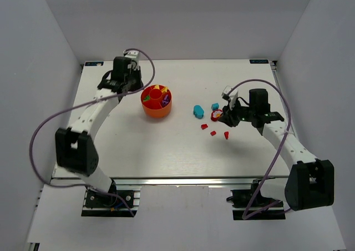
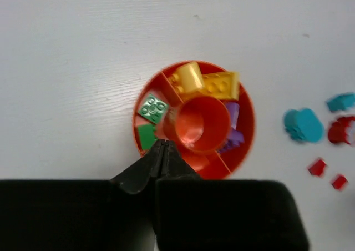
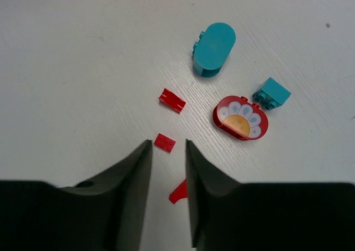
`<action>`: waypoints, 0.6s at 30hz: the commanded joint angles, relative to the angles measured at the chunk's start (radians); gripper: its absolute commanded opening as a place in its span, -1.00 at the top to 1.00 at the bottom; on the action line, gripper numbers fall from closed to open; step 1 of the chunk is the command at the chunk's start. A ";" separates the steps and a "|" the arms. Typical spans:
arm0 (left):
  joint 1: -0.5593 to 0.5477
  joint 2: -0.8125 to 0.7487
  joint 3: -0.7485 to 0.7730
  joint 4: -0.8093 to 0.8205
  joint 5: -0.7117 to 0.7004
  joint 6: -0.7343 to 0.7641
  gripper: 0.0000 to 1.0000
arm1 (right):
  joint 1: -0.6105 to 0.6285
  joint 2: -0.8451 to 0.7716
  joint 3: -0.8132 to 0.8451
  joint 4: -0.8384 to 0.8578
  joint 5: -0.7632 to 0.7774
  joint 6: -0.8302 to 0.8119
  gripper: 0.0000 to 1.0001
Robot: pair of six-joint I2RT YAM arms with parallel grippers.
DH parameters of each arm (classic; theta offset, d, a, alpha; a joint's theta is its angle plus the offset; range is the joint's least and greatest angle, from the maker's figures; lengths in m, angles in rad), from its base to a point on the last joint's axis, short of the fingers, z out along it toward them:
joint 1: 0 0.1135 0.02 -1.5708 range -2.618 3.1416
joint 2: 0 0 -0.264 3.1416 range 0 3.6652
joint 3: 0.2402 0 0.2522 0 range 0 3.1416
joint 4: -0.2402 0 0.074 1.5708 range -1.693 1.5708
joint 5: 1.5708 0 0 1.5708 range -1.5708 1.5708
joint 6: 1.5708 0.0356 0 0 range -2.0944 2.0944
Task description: Sort the legos into containers by color
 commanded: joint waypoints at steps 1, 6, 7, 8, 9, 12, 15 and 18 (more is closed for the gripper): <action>0.001 -0.265 -0.189 0.136 0.258 -0.052 0.70 | -0.001 0.073 0.092 -0.091 -0.017 -0.184 0.20; 0.001 -0.394 -0.415 0.222 0.571 -0.041 -0.31 | 0.000 0.179 0.175 -0.281 -0.100 -0.750 -0.78; 0.001 -0.411 -0.435 0.227 0.589 -0.038 -0.35 | 0.000 0.197 0.186 -0.350 -0.100 -0.857 -0.79; 0.001 -0.437 -0.457 0.216 0.579 -0.028 -0.38 | 0.005 0.214 0.192 -0.372 -0.095 -0.950 -0.78; 0.001 -0.451 -0.477 0.192 0.559 -0.005 -0.39 | 0.005 0.251 0.201 -0.390 -0.089 -1.076 -0.79; -0.014 -0.494 -0.477 0.152 0.464 0.044 -0.41 | 0.013 0.338 0.259 -0.429 -0.052 -1.243 -0.78; -0.003 -0.526 -0.477 0.159 0.442 0.043 -0.44 | 0.020 0.429 0.335 -0.462 0.015 -1.321 -0.76; -0.003 -0.540 -0.478 0.158 0.444 0.040 -0.44 | 0.023 0.518 0.428 -0.479 0.043 -1.333 -0.71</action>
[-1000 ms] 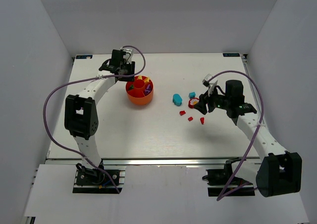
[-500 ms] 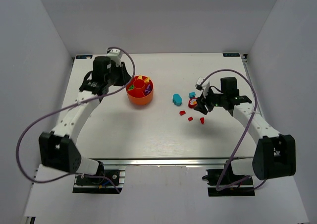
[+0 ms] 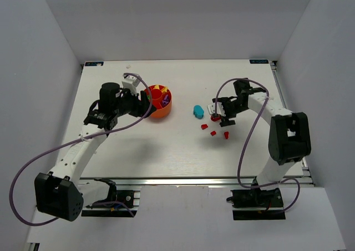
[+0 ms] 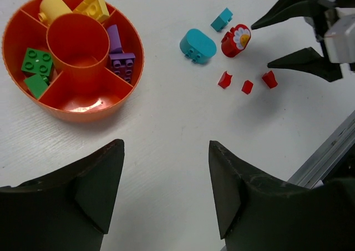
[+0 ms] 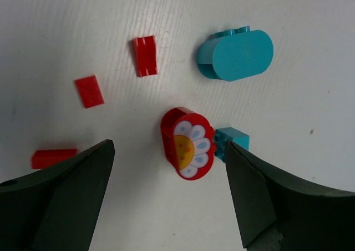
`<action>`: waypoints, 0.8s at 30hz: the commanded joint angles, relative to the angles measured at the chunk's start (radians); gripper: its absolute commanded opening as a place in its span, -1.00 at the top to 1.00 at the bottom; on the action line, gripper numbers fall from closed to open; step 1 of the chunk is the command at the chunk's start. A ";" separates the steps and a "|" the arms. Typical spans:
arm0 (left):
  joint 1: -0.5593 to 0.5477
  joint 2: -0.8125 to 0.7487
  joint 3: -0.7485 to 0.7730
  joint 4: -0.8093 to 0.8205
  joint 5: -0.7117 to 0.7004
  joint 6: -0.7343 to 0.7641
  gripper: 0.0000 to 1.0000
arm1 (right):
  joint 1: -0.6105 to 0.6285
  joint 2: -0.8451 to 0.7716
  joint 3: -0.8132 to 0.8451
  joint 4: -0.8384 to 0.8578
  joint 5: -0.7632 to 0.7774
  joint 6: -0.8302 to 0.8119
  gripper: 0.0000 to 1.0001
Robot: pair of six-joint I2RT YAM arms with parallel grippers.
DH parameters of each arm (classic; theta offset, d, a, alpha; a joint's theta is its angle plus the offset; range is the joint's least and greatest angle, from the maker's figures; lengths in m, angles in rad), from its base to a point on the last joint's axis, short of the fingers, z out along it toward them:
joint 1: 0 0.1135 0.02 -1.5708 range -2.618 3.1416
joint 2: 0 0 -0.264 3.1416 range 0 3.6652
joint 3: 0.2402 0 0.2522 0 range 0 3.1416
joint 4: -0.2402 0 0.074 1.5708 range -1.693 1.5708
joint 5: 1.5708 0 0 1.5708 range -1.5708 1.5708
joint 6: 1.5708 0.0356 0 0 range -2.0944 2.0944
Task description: Sort the legos into containers by color
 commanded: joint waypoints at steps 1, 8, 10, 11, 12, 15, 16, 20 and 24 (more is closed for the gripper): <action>0.004 -0.061 0.010 0.014 -0.004 0.021 -0.44 | 0.007 0.072 0.119 -0.065 0.033 -0.137 -0.69; 0.004 -0.068 0.013 0.006 -0.016 0.024 -0.44 | 0.014 0.206 0.260 -0.146 0.029 -0.152 -0.57; 0.004 -0.071 0.013 0.008 -0.016 0.025 -0.45 | 0.019 0.238 0.293 -0.201 0.020 -0.186 -0.55; 0.004 -0.071 0.013 0.008 -0.016 0.025 -0.45 | 0.023 0.247 0.302 -0.221 0.018 -0.193 -0.54; 0.004 -0.071 0.011 0.008 -0.015 0.024 -0.45 | 0.025 0.269 0.310 -0.263 0.015 -0.227 -0.53; 0.004 -0.065 0.013 0.006 -0.009 0.024 -0.45 | 0.039 0.298 0.328 -0.291 0.036 -0.244 -0.50; 0.004 -0.063 0.014 0.006 -0.009 0.022 -0.45 | 0.040 0.304 0.328 -0.289 0.044 -0.244 -0.49; 0.004 -0.061 0.014 0.006 -0.009 0.021 -0.45 | 0.057 0.333 0.333 -0.260 0.082 -0.212 -0.44; 0.004 -0.060 0.013 0.006 -0.009 0.022 -0.45 | 0.057 0.370 0.360 -0.226 0.127 -0.158 -0.40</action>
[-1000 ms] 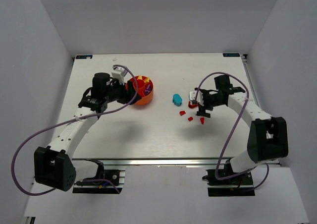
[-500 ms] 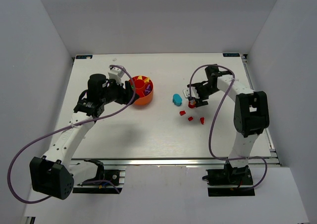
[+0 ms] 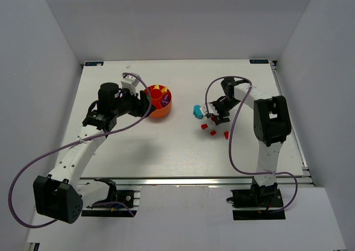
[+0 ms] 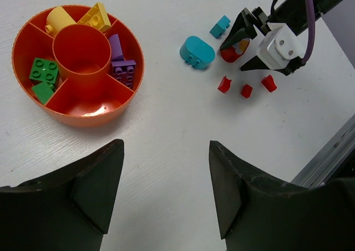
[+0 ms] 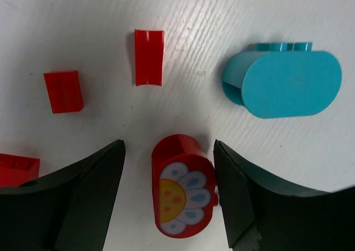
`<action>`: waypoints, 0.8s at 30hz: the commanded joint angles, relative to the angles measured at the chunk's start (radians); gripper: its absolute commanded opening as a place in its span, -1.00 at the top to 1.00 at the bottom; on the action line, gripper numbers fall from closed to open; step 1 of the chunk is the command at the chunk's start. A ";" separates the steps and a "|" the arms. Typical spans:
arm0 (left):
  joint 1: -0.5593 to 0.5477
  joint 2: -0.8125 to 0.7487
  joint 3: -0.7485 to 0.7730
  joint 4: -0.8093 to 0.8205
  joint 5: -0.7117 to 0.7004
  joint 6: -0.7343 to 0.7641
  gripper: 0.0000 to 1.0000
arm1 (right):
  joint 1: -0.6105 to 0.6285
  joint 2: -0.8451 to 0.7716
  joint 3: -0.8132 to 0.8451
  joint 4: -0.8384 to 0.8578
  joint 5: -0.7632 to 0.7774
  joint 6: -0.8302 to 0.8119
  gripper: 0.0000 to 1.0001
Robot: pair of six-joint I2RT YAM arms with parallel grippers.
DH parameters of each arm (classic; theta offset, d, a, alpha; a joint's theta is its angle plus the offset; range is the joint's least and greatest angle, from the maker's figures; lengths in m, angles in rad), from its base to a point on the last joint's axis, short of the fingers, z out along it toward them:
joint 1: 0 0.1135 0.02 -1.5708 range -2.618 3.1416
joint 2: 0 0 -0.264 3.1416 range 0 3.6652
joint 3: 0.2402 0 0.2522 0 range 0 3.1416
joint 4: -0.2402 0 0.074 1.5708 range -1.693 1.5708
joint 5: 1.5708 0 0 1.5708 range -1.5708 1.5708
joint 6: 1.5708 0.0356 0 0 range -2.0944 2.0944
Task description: Sort the legos into containers by color
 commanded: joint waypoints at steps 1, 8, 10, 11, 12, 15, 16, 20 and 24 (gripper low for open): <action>0.003 -0.016 0.013 0.005 -0.003 0.007 -0.45 | -0.004 0.024 0.064 -0.005 0.041 0.037 -0.40; 0.003 -0.011 0.011 0.005 0.006 0.007 -0.45 | -0.016 0.041 0.086 0.011 0.104 0.067 -0.37; 0.003 -0.011 0.011 0.008 0.012 0.004 -0.45 | -0.019 0.041 0.086 0.010 0.115 0.069 -0.38; 0.003 -0.011 0.011 0.008 0.012 0.006 -0.45 | -0.018 0.041 0.086 0.010 0.121 0.072 -0.38; 0.003 -0.008 0.011 0.008 0.015 0.004 -0.45 | -0.021 0.040 0.084 0.012 0.124 0.072 -0.39; 0.003 -0.007 0.010 0.015 0.032 0.003 -0.45 | -0.027 0.038 0.078 0.012 0.135 0.075 -0.39; 0.003 -0.005 0.010 0.017 0.049 -0.001 -0.46 | -0.027 0.038 0.077 0.013 0.137 0.076 -0.38; 0.003 0.007 0.002 0.060 0.187 -0.005 -0.47 | -0.032 0.043 0.077 0.013 0.153 0.086 -0.22; 0.003 0.070 -0.031 0.181 0.415 -0.092 -0.59 | -0.030 0.044 0.097 -0.014 0.146 0.113 0.35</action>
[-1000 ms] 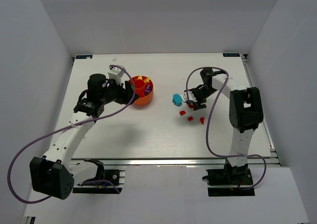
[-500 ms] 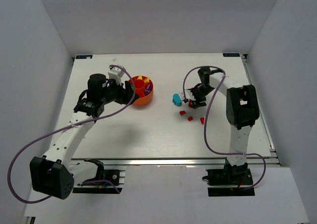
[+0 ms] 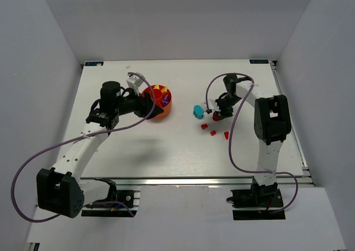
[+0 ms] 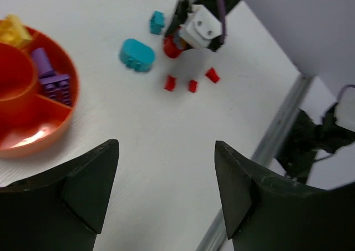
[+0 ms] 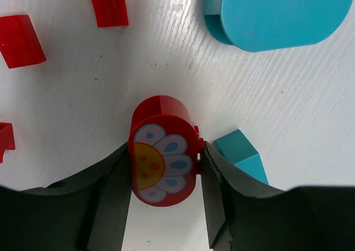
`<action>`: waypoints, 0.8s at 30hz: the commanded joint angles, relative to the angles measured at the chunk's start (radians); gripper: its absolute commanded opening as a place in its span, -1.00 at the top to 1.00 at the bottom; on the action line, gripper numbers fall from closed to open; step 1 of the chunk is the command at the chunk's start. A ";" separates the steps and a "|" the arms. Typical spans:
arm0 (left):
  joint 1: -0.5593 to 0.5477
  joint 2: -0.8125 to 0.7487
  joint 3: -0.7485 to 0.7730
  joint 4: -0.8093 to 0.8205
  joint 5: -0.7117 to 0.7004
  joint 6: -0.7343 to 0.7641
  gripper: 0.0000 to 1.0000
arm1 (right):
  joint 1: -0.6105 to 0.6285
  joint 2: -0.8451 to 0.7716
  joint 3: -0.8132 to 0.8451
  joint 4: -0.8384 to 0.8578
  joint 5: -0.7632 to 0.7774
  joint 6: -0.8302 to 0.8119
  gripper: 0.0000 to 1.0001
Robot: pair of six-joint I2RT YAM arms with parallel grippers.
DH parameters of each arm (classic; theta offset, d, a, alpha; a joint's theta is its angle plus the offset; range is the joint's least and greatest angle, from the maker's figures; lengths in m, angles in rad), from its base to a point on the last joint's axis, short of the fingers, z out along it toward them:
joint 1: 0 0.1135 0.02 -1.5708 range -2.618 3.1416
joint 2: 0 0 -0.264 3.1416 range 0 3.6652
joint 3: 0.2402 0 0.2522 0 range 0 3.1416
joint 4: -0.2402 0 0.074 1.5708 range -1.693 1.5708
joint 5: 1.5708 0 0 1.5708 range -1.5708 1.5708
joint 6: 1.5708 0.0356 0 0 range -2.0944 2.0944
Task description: Sort the legos into containers by color
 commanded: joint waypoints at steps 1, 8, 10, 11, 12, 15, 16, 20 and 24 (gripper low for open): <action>0.003 0.042 -0.035 0.139 0.246 -0.121 -0.59 | -0.009 0.007 0.028 -0.030 0.013 0.023 0.60; -0.028 0.137 -0.136 0.527 0.406 -0.431 -0.93 | 0.014 -0.226 -0.090 0.028 -0.249 0.330 1.00; -0.057 0.149 -0.127 0.511 0.354 -0.459 -0.93 | 0.035 -0.294 -0.137 0.081 -0.338 0.487 1.00; -0.066 0.168 -0.108 0.489 0.340 -0.473 -0.90 | 0.038 -0.365 -0.159 0.106 -0.393 0.553 1.00; -0.077 0.182 -0.101 0.481 0.311 -0.496 -0.86 | 0.063 -0.407 -0.220 0.138 -0.406 0.674 1.00; -0.132 0.223 -0.091 0.503 0.265 -0.595 -0.76 | 0.104 -0.561 -0.326 0.342 -0.408 0.923 1.00; -0.162 0.228 -0.090 0.501 0.223 -0.627 -0.75 | 0.119 -0.617 -0.372 0.423 -0.399 0.978 1.00; -0.219 0.251 -0.052 0.416 0.096 -0.637 -0.77 | 0.184 -0.679 -0.397 0.493 -0.311 1.149 1.00; -0.252 0.277 -0.030 0.438 0.037 -0.692 -0.79 | 0.219 -0.722 -0.424 0.543 -0.245 1.198 1.00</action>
